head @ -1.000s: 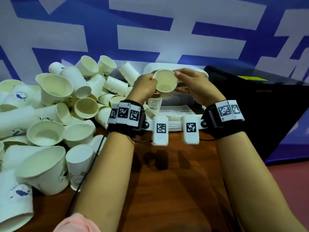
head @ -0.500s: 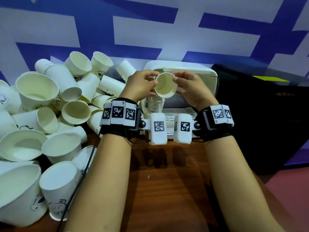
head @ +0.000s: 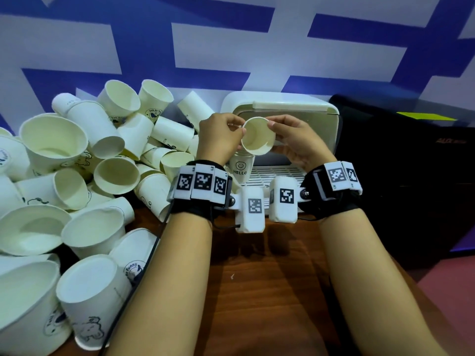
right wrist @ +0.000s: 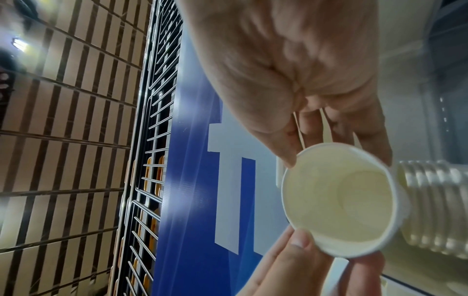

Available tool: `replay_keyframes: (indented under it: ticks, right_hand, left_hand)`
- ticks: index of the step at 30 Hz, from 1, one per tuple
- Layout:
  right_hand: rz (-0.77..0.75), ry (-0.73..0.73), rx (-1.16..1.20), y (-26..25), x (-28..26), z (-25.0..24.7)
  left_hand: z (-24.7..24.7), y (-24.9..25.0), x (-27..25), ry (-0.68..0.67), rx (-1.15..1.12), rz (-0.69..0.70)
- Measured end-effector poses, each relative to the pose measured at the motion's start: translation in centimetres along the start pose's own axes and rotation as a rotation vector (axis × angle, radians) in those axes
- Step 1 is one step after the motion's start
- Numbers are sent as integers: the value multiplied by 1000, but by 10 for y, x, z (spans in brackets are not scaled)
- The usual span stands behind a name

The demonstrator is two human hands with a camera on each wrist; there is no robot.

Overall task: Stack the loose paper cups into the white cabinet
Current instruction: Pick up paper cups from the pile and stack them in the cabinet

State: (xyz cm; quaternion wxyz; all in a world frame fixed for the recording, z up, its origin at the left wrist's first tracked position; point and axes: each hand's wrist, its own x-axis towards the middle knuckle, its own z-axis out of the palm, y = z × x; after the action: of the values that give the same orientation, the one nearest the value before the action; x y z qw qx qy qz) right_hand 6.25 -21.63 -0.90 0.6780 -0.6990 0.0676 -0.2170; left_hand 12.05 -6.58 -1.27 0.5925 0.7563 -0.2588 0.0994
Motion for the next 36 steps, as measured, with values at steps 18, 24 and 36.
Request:
replay_keyframes:
  ticks: [18,24,36]
  right_hand:
    - [298,29,-152,7,-2,10]
    - [321,52,-139,15,-3,15]
    - [288,96,-200,23,1,12]
  left_hand:
    - [10,-24,12,13,173,-214]
    - [14,-32,16,45,270,-262]
    - [11,-27,17,-89,309,-323]
